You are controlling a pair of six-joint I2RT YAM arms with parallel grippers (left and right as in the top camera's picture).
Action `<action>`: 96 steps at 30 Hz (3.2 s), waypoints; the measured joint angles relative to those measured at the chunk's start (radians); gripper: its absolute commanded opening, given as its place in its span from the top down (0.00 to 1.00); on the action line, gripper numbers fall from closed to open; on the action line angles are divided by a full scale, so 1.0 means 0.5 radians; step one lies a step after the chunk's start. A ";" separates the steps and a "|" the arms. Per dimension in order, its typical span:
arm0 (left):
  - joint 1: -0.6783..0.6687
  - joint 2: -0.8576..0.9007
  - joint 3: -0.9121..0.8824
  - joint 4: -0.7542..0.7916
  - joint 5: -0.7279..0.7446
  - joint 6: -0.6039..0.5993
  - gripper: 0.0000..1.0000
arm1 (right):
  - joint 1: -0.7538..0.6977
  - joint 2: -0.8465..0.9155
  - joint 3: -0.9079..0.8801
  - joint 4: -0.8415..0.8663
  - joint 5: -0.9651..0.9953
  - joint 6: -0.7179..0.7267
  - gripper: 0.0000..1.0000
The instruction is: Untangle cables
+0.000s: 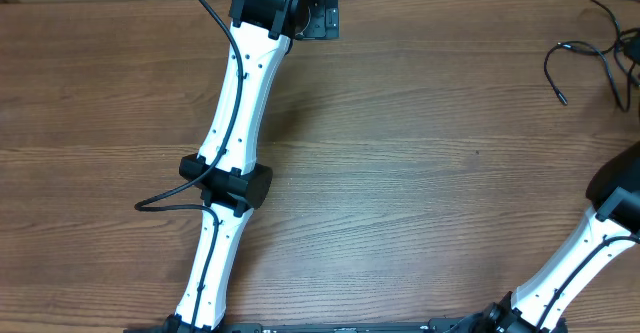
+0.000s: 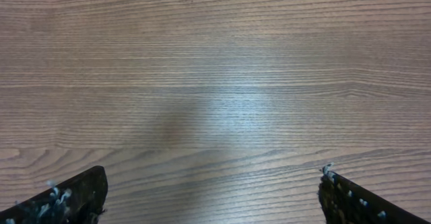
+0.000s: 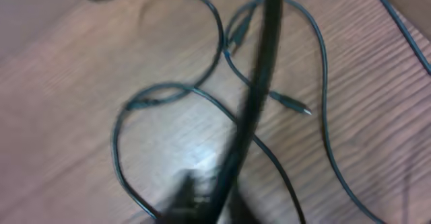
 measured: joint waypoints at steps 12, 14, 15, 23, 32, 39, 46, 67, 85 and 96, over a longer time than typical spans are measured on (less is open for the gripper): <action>0.000 0.000 0.000 0.000 -0.001 0.023 0.00 | 0.014 0.003 0.020 -0.082 -0.120 -0.008 0.00; 0.000 0.000 0.000 0.003 -0.002 0.032 0.00 | 0.021 0.002 0.093 -0.105 -0.204 -0.006 0.00; 0.000 0.001 0.000 0.005 -0.002 0.035 0.00 | 0.025 -0.006 0.130 -0.114 -0.249 -0.006 0.00; 0.000 0.000 0.000 0.064 -0.002 0.036 0.00 | 0.188 -0.359 0.269 -0.129 -0.624 -0.028 0.00; 0.045 -0.166 -0.005 0.257 -0.008 0.096 0.00 | 0.806 -0.842 0.305 -0.256 -0.909 -0.340 0.03; 0.279 -0.686 0.012 0.135 -0.011 0.098 0.00 | 0.784 -1.450 -0.201 0.140 -1.103 -0.394 0.00; 0.394 -0.824 0.017 -0.095 -0.022 0.152 0.00 | 0.797 -2.466 -1.470 0.909 -1.150 -0.732 0.11; 0.380 -0.754 0.011 -0.227 -0.014 0.245 0.00 | 0.590 -3.693 -3.817 2.049 -0.532 0.214 0.00; 0.380 -0.754 0.011 -0.246 0.072 0.244 0.01 | 1.046 -3.658 -4.027 2.084 0.282 0.745 0.00; 0.327 -0.754 0.011 -0.246 0.116 0.243 0.00 | 1.398 -3.834 -4.076 2.031 0.566 0.758 0.00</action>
